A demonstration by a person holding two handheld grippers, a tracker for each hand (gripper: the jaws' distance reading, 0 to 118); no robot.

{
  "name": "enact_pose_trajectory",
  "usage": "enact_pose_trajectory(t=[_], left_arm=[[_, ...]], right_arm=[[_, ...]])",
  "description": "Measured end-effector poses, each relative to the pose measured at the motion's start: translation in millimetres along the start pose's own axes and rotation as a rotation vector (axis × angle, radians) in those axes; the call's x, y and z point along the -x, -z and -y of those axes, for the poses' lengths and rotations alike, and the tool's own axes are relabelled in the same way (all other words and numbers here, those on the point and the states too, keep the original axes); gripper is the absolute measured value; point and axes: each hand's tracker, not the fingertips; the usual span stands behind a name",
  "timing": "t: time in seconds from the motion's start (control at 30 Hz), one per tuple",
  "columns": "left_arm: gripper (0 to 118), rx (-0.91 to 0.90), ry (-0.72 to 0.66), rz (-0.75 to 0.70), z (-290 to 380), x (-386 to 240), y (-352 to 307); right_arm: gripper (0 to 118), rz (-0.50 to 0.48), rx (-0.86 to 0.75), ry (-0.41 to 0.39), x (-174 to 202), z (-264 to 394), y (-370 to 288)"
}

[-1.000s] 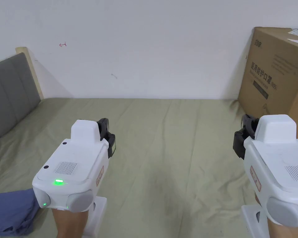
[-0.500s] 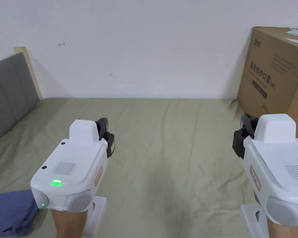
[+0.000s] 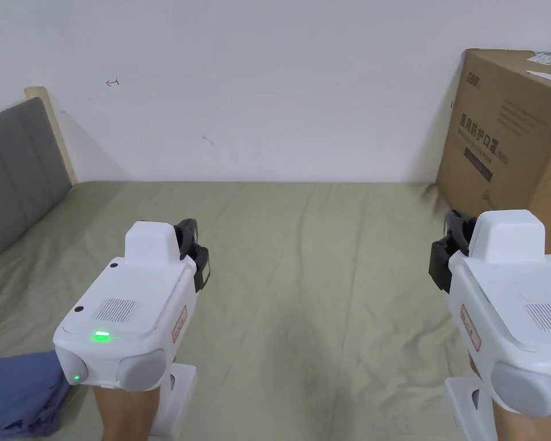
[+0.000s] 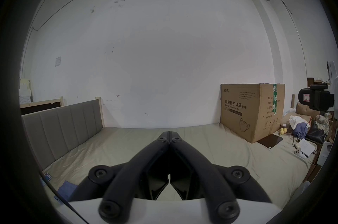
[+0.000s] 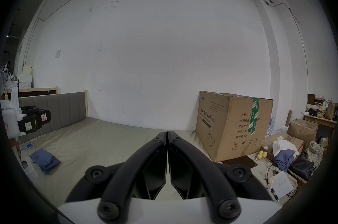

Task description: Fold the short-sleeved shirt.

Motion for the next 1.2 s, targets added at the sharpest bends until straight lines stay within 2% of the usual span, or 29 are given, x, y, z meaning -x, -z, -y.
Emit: enact_pose_trajectory(t=[1.2], left_arm=[[0,-0.009,0.0,-0.024,-1.2,0.5,-5.0]], right_arm=[[1,0.005,0.006,0.013,-2.4,2.1,-0.9]])
